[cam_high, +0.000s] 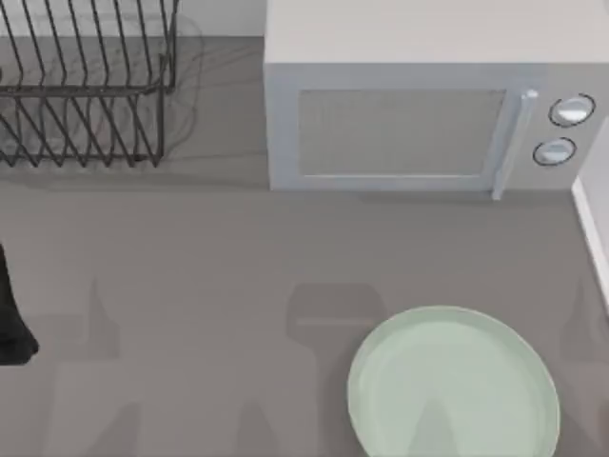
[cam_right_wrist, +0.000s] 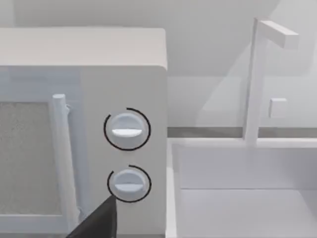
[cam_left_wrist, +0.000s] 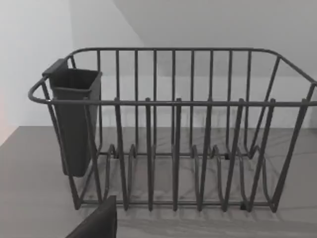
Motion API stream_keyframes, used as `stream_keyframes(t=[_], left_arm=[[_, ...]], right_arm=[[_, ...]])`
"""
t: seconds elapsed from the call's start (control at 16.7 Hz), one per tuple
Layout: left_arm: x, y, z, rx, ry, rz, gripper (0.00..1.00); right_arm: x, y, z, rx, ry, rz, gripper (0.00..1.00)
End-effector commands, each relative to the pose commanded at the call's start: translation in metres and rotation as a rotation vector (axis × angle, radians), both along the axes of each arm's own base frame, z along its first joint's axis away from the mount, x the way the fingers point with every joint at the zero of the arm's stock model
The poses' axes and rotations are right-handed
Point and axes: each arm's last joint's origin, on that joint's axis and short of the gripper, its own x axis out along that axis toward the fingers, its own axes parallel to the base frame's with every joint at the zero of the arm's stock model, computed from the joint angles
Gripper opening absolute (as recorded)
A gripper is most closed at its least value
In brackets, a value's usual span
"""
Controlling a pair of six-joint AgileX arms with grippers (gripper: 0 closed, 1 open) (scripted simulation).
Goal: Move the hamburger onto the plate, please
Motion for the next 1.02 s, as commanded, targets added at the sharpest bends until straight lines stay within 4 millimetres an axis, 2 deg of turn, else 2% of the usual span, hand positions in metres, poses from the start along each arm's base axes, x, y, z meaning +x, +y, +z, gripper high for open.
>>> stream_keyframes(t=[0.24,0.42,0.6,1.02], left_arm=[[0.0,0.0,0.0,0.0,0.0,0.0,1.0],[0.0,0.0,0.0,0.0,0.0,0.0,1.0],[0.0,0.0,0.0,0.0,0.0,0.0,1.0],[0.0,0.0,0.0,0.0,0.0,0.0,1.0]], right_arm=[[0.001,0.0,0.003,0.008,0.041,0.001,1.0],[0.004,0.001,0.012,0.032,0.196,0.007,1.0],[0.015,0.004,0.018,0.064,0.47,0.009,1.0],[0.057,0.011,0.016,0.114,1.204,-0.046,1.0]])
